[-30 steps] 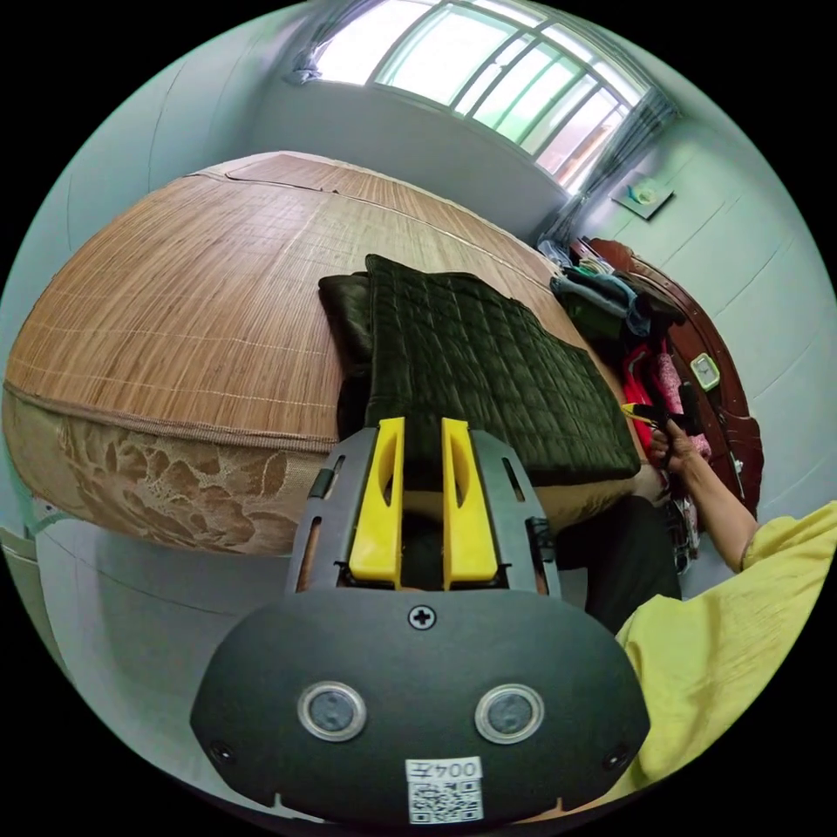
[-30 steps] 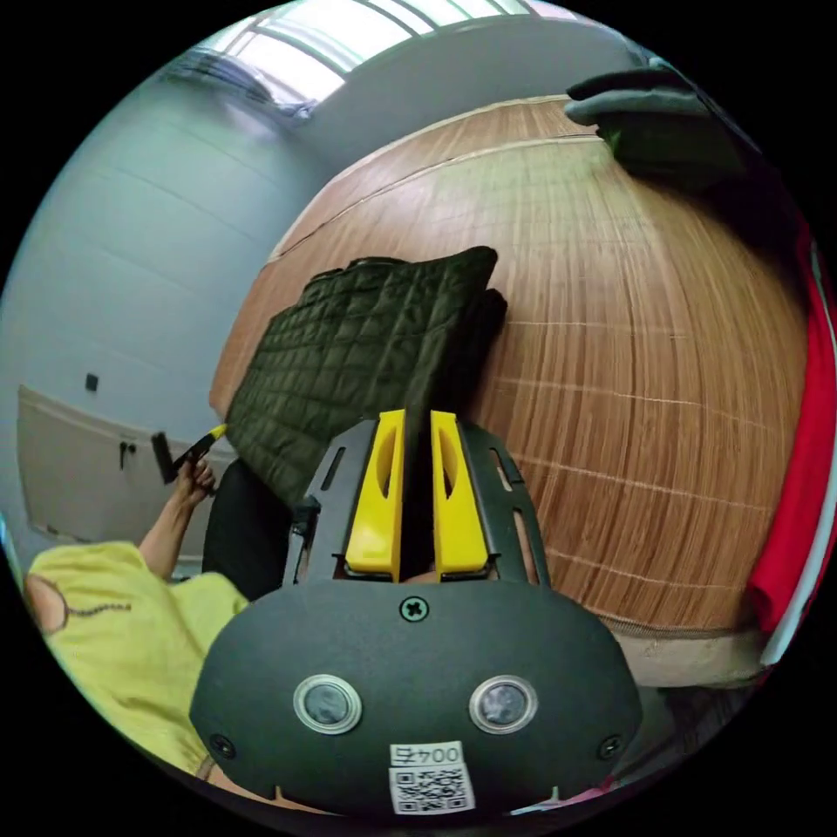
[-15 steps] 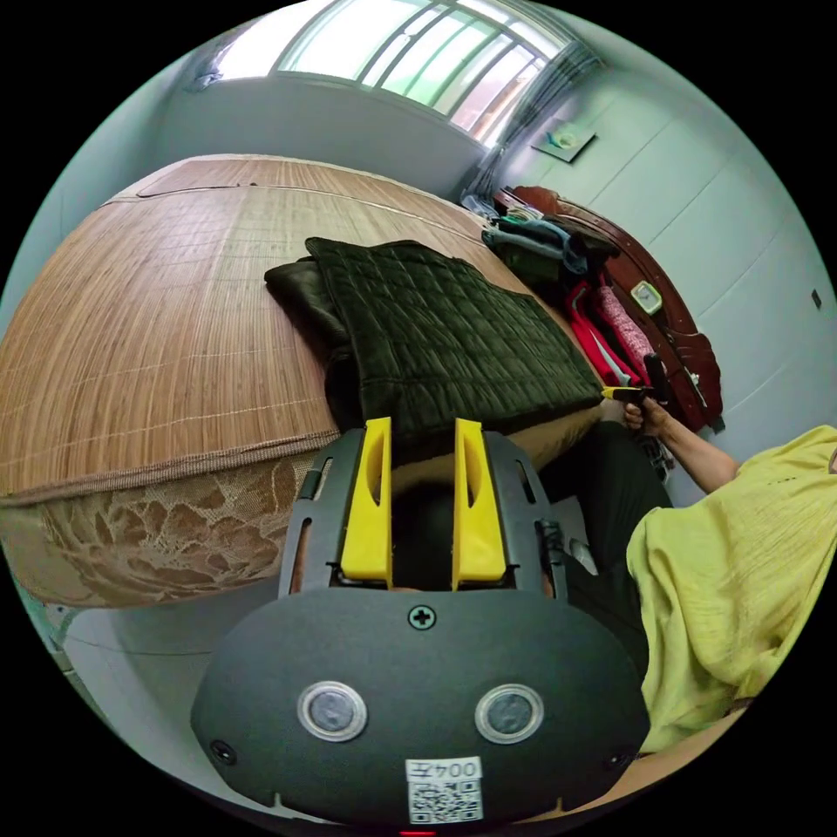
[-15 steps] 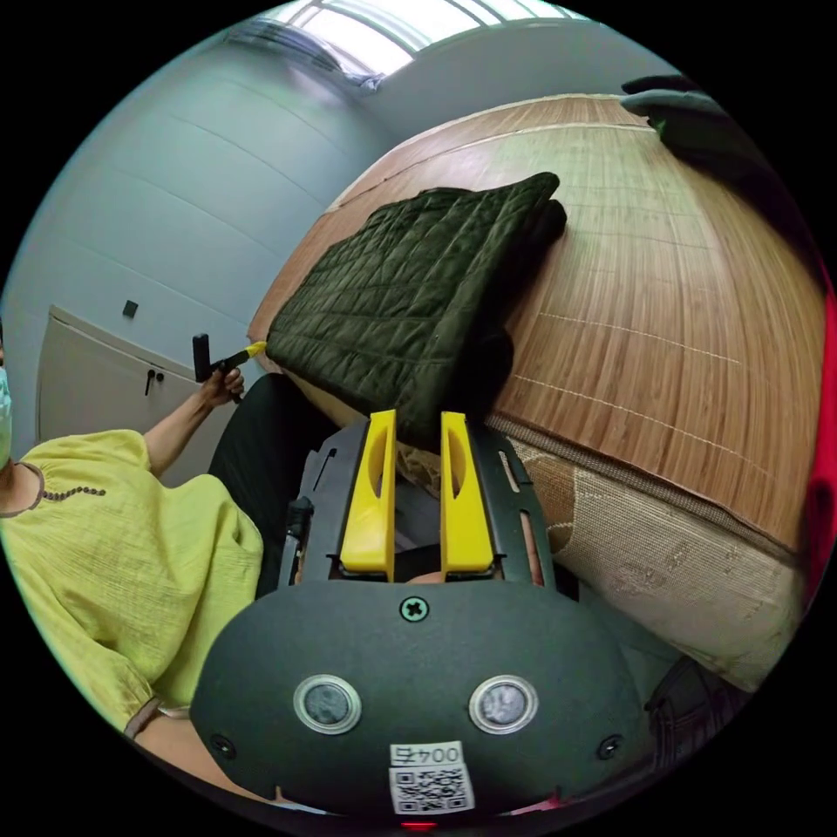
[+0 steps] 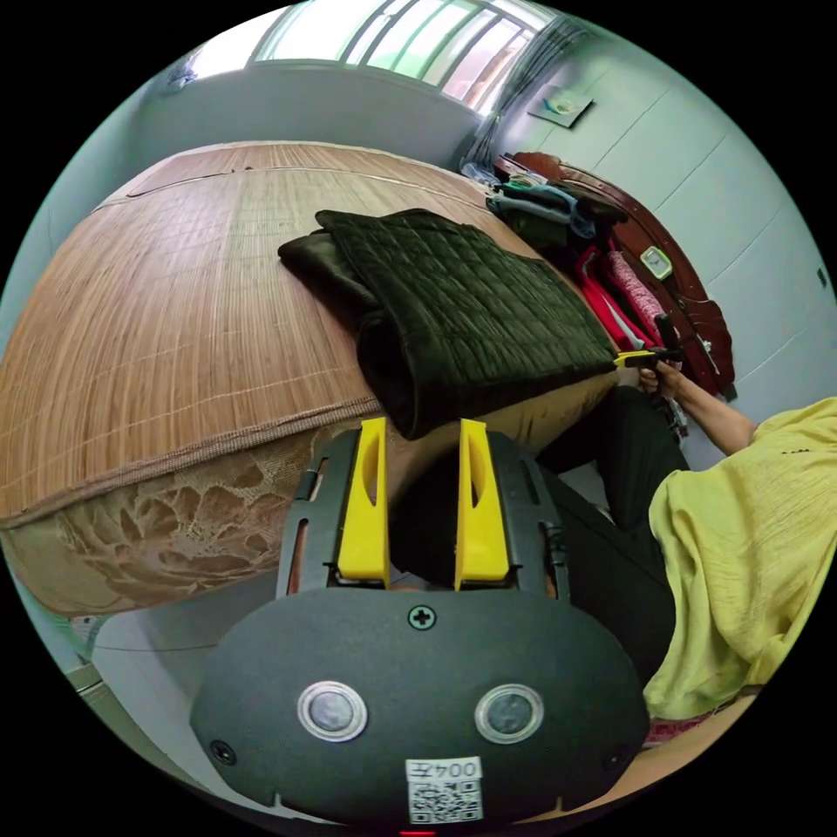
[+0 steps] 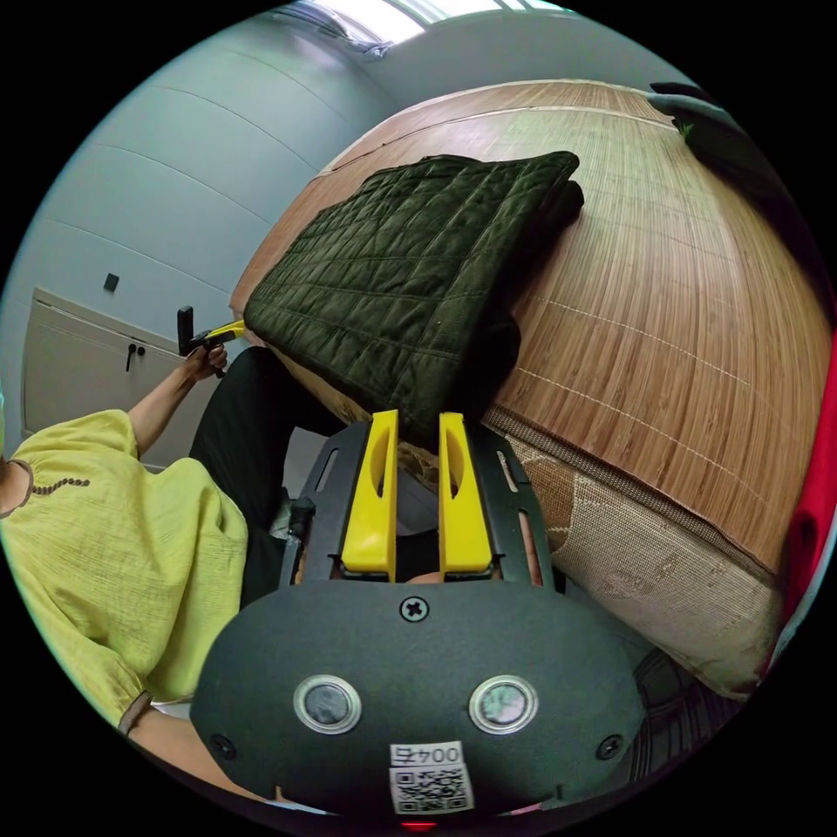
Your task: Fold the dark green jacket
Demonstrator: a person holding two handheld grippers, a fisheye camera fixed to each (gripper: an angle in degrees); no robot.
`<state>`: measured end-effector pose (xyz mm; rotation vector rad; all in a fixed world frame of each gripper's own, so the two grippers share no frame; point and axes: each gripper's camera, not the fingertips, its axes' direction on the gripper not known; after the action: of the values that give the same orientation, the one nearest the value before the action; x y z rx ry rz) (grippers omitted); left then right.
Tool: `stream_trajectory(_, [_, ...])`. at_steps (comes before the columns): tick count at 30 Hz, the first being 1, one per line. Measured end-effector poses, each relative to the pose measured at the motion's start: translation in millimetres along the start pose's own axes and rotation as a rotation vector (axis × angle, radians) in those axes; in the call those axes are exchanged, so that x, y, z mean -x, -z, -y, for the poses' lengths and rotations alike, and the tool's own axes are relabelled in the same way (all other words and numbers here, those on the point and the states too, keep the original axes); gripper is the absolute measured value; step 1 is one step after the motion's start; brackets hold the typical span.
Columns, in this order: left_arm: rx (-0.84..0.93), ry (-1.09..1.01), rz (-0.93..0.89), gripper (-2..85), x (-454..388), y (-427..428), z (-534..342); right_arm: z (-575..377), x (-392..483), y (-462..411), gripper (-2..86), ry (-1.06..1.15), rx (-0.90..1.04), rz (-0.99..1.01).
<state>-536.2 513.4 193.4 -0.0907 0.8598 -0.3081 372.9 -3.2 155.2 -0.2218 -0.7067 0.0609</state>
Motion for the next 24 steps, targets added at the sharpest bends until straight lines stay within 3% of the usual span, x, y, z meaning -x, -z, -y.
stream_trajectory(7, [-0.138,0.019,-0.079,8.9,5,11,4,-6,9,-9,7.8,-0.012,0.007,0.009])
stream_trajectory(19, [-0.012,0.043,-0.074,4.3,-2,-15,33,-7,42,-40,5.5,0.043,0.035,-0.076])
stream_trajectory(24, [-0.081,0.068,-0.071,2.0,4,23,40,-2,69,-9,2.8,0.074,-0.053,-0.132])
